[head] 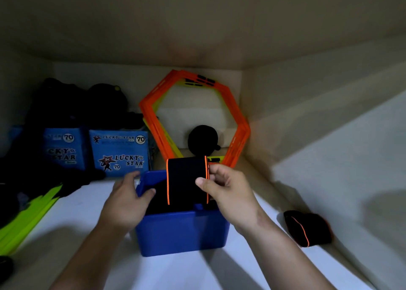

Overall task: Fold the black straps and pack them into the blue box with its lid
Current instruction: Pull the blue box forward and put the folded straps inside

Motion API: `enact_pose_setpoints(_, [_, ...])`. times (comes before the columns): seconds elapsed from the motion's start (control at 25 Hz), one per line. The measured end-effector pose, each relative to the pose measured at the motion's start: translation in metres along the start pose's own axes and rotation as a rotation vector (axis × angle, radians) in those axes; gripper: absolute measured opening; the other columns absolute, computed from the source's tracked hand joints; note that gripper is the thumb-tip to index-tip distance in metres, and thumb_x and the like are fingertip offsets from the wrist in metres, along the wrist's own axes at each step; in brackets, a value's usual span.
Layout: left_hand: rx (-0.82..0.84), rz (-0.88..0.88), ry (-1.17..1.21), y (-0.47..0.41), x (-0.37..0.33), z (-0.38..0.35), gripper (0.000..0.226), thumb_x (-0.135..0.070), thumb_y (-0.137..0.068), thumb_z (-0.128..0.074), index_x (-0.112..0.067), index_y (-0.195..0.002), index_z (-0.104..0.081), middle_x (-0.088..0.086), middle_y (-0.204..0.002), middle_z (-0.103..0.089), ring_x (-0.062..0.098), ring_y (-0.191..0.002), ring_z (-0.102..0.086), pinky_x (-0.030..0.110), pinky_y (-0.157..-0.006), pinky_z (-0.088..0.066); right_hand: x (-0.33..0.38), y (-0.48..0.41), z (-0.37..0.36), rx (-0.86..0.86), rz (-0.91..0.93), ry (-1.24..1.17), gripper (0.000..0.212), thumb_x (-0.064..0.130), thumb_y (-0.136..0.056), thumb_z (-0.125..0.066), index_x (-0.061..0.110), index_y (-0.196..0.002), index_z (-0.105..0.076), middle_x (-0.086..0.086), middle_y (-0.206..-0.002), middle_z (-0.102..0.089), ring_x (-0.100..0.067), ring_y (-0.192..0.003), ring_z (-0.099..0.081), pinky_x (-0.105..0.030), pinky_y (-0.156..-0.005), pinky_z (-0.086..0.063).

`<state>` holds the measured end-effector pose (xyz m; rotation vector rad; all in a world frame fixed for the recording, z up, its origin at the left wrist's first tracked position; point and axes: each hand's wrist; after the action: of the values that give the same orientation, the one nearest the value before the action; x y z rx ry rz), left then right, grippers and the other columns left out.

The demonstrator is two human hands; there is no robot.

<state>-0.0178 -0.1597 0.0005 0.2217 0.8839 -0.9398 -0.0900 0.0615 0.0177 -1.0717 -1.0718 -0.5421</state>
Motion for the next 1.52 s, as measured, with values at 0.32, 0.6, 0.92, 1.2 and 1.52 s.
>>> enact_pose_setpoints(0.32, [-0.039, 0.085, 0.115, 0.005, 0.008, -0.01, 0.067, -0.031, -0.092, -0.066, -0.03, -0.15, -0.033, 0.016, -0.146, -0.043, 0.038, -0.131, -0.049, 0.048, -0.105, -0.041, -0.017, -0.012, -0.007, 0.0, -0.043, 0.067, 0.018, 0.018, -0.089, -0.07, 0.019, -0.106, -0.076, -0.012, -0.097, -0.079, -0.027, -0.098, -0.076, -0.052, -0.096, -0.056])
enact_pose_setpoints(0.6, [-0.076, 0.076, 0.143, 0.017, 0.009, -0.01, 0.063, -0.018, -0.088, -0.059, -0.03, -0.146, -0.038, 0.016, -0.141, -0.046, 0.039, -0.128, -0.05, 0.053, -0.105, -0.043, -0.021, -0.017, -0.003, 0.011, -0.056, 0.067, 0.015, 0.013, -0.091, -0.069, 0.015, -0.105, -0.076, -0.014, -0.097, -0.079, -0.026, -0.097, -0.076, -0.04, -0.091, -0.059])
enact_pose_setpoints(0.92, [-0.183, 0.08, 0.469, 0.074, 0.003, -0.012, 0.059, -0.001, -0.092, -0.046, -0.033, -0.141, -0.038, -0.007, -0.118, -0.056, -0.021, -0.098, -0.053, 0.029, -0.08, -0.053, -0.024, -0.032, -0.033, 0.207, -0.361, 0.118, 0.015, 0.004, -0.094, -0.064, 0.014, -0.083, -0.066, -0.004, -0.079, -0.068, -0.011, -0.068, -0.064, -0.018, -0.053, -0.05])
enact_pose_setpoints(1.2, [-0.179, 0.087, 0.524, 0.093, 0.01, -0.018, 0.069, 0.005, -0.088, -0.044, -0.037, -0.142, -0.034, -0.009, -0.106, -0.067, 0.011, -0.08, -0.068, 0.024, -0.062, -0.049, -0.053, -0.041, -0.068, 0.376, -0.564, 0.547, 0.011, -0.001, -0.088, -0.056, 0.009, -0.09, -0.059, -0.015, -0.083, -0.066, -0.028, -0.066, -0.067, -0.028, -0.046, -0.054])
enact_pose_setpoints(1.52, [-0.202, 0.068, 0.553, 0.094, 0.012, -0.017, 0.067, -0.017, -0.075, -0.042, -0.043, -0.137, -0.034, 0.0, -0.123, -0.066, 0.025, -0.1, -0.068, 0.051, -0.087, -0.056, -0.041, -0.041, -0.069, 0.636, -0.49, 1.083, 0.021, 0.021, -0.088, -0.061, 0.007, -0.101, -0.07, -0.01, -0.09, -0.066, -0.03, -0.083, -0.066, -0.028, -0.065, -0.047])
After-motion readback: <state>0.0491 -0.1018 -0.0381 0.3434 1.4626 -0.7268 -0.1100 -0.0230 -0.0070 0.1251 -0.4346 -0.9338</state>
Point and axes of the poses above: each hand's wrist, its own y-axis away from the middle knuckle, its own z-axis out of the back of the hand, x = y × z
